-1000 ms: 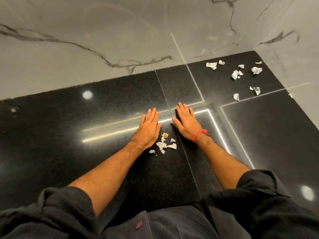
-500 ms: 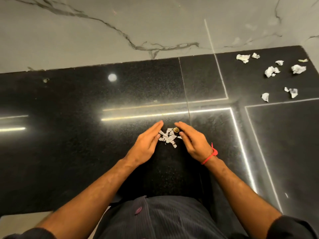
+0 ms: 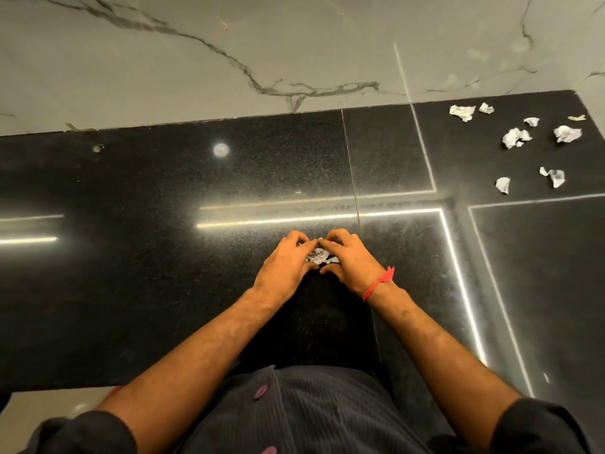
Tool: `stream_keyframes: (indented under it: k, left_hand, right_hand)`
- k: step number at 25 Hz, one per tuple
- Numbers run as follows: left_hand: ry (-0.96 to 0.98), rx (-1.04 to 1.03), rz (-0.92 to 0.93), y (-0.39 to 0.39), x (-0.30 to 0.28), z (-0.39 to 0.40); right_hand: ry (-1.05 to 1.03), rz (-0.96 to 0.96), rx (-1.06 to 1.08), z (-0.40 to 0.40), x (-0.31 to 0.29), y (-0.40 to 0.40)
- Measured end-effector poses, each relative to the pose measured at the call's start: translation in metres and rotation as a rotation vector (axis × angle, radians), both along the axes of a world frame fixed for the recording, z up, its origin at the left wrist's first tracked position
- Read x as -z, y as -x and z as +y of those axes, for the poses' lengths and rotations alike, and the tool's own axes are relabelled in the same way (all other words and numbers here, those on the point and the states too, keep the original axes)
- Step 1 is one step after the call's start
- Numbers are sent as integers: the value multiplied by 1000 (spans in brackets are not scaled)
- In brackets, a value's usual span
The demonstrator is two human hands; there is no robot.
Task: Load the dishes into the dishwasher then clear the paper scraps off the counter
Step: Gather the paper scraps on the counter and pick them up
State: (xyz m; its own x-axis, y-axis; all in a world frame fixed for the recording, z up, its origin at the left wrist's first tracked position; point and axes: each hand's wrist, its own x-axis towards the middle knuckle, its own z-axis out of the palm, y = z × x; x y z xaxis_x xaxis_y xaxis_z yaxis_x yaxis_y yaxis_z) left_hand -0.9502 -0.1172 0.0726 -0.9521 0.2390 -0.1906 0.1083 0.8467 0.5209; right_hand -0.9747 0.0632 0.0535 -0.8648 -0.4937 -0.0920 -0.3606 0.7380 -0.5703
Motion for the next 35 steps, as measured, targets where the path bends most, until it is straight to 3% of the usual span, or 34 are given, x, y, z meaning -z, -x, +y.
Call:
stream_keyframes:
  k: [4, 9, 15, 20, 26, 35]
  left_hand:
    - [10, -21, 58, -4, 5, 0]
    - [-145, -106, 69, 0, 9, -3]
    - [-522, -490, 17, -24, -8, -32]
    - [-688, -676, 76, -73, -32, -99]
    - [-728, -861, 184, -165, -46, -202]
    - [-895, -1272, 333, -362, -15, -377]
  right_hand:
    - [132, 270, 40, -3, 15, -10]
    - [242, 298, 133, -13, 18, -7]
    - [501, 9, 327, -50, -14, -18]
    - [674, -134, 231, -127, -32, -41]
    - [682, -263, 14, -246, -44, -96]
    - [586, -582, -157, -466, -35, -268]
